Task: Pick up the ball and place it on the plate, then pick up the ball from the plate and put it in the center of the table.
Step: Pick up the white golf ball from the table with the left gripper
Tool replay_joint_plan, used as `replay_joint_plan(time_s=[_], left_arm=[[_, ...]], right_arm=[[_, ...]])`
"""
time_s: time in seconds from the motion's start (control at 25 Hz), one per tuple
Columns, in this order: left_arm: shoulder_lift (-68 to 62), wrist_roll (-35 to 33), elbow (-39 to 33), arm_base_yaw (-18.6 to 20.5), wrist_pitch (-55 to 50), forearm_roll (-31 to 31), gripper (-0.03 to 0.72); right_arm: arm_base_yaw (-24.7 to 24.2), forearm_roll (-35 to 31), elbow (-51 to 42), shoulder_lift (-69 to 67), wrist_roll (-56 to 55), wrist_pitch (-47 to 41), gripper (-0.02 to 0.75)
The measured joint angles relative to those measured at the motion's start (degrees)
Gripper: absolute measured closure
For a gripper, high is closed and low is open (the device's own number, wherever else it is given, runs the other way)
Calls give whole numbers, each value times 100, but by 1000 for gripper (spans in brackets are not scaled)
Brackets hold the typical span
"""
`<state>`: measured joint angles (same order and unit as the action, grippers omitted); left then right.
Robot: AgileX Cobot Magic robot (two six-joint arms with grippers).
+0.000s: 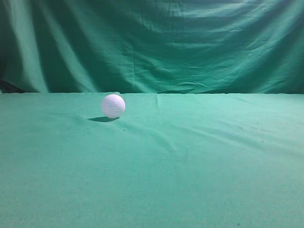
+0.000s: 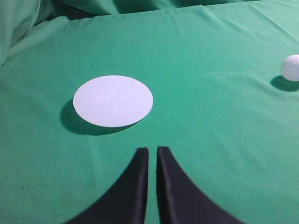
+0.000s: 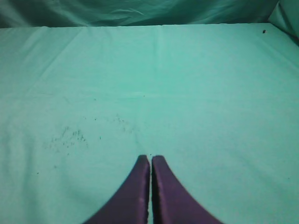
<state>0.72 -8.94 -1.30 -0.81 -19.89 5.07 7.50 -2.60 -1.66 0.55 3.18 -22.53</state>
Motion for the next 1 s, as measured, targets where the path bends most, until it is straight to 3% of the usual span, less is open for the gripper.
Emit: replay_joint_plan(time_s=[0.88,1.0], left_arm=[[0,-11,0,0,0,-22,688],[0,100,0,0,123,253,688]], right_arm=[[0,0,0,0,0,0,738],[0,0,0,0,0,0,738]])
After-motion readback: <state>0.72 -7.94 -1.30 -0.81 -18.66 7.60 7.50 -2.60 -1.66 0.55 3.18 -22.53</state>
